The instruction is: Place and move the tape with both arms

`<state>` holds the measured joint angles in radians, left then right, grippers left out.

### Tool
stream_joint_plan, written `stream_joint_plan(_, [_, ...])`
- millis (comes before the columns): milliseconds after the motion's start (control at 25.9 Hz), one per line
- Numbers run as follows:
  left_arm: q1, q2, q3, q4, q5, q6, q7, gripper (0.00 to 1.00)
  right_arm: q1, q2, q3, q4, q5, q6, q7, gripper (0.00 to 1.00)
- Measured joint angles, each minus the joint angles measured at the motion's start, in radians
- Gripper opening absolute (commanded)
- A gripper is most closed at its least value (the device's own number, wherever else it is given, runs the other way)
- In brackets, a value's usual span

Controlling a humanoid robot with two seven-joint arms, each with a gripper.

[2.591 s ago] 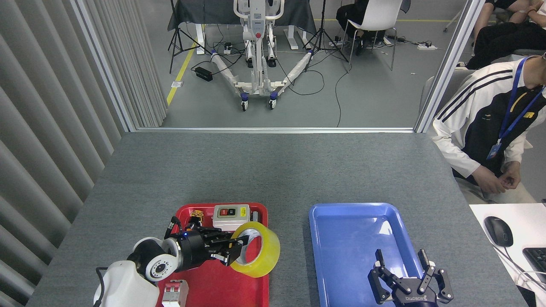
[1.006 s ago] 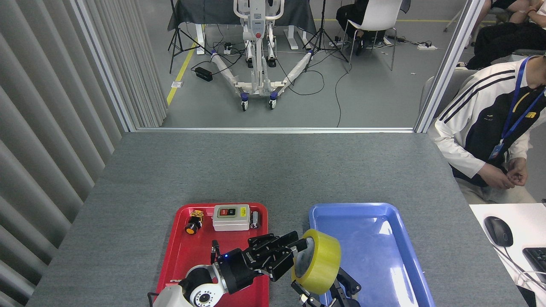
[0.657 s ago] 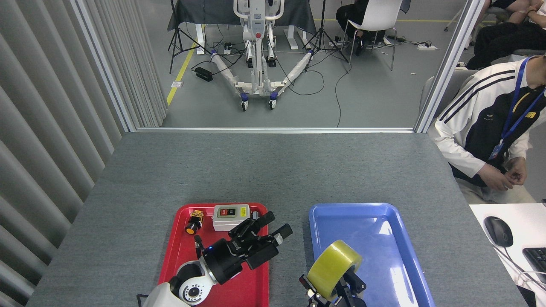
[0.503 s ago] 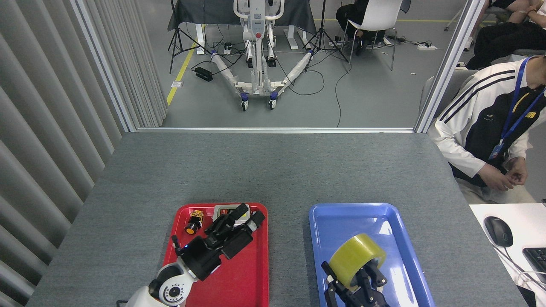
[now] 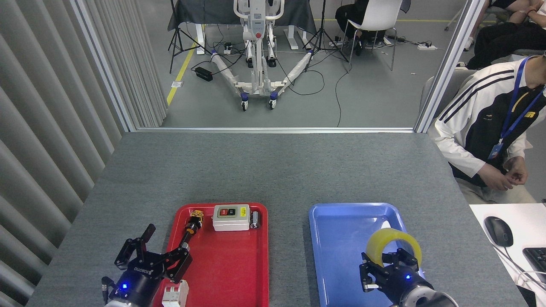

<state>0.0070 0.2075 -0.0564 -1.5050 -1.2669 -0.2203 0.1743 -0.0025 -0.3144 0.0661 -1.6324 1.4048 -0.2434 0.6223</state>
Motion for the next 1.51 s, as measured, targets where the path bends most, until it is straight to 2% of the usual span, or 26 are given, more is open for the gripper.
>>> stream_joint_plan(77, [0.029,-0.005,-0.004,-0.017,-0.074,0.083,0.01,0.99,-0.03,-0.003,0.001,0.024,-0.012,0.002,0.072,0.0])
stream_joint_plan(116, [0.036,-0.007,-0.005,-0.023,-0.095,0.103,0.015,0.99,-0.042,-0.003,0.002,0.039,-0.021,0.003,0.093,0.04])
stream_joint_plan(193, [0.046,-0.011,-0.007,-0.03,-0.119,0.129,0.019,0.99,-0.066,-0.004,0.008,0.079,-0.035,0.009,0.12,0.18])
stream_joint_plan(271, [0.048,-0.015,-0.008,-0.034,-0.129,0.138,0.025,0.99,-0.081,-0.006,0.014,0.112,-0.044,0.019,0.131,0.37])
stream_joint_plan(309, [0.048,-0.018,-0.008,-0.036,-0.132,0.143,0.027,0.99,-0.086,-0.006,0.019,0.124,-0.047,0.027,0.133,0.51])
stream_joint_plan(387, [0.049,-0.025,-0.006,-0.039,-0.134,0.144,0.031,0.99,-0.091,-0.005,0.03,0.139,-0.049,0.053,0.134,1.0])
stream_joint_plan(619, [0.058,-0.032,0.035,-0.044,-0.133,0.158,0.033,0.99,-0.094,0.005,0.05,0.147,-0.052,0.115,0.115,1.0])
stream_joint_plan(735, [0.06,-0.034,0.045,-0.049,-0.131,0.158,0.034,0.99,-0.077,0.006,0.047,0.123,-0.053,0.119,0.021,1.0])
stream_joint_plan(812, [0.06,-0.036,0.046,-0.053,-0.13,0.158,0.034,0.99,-0.044,0.008,0.025,0.098,-0.053,0.121,-0.121,1.0])
stream_joint_plan(1006, [0.059,-0.042,0.047,-0.056,-0.129,0.156,0.034,0.99,0.05,0.027,-0.045,0.061,-0.053,0.124,-0.616,1.0])
stream_joint_plan(1044, [0.059,-0.043,0.048,-0.056,-0.129,0.156,0.034,0.99,0.061,0.034,-0.051,0.06,-0.053,0.126,-0.694,1.0])
stream_joint_plan(1122, [0.058,-0.048,0.047,-0.056,-0.129,0.156,0.034,0.99,0.081,0.051,-0.059,0.057,-0.052,0.127,-0.775,1.0])
stream_joint_plan(1238, [0.057,-0.052,0.049,-0.056,-0.129,0.156,0.034,0.99,0.099,0.07,-0.07,0.056,-0.048,0.128,-0.82,1.0])
stream_joint_plan(1508, [0.056,-0.056,0.084,-0.058,-0.106,0.156,0.034,1.0,0.112,0.097,-0.114,0.058,-0.046,0.13,-0.806,1.0])
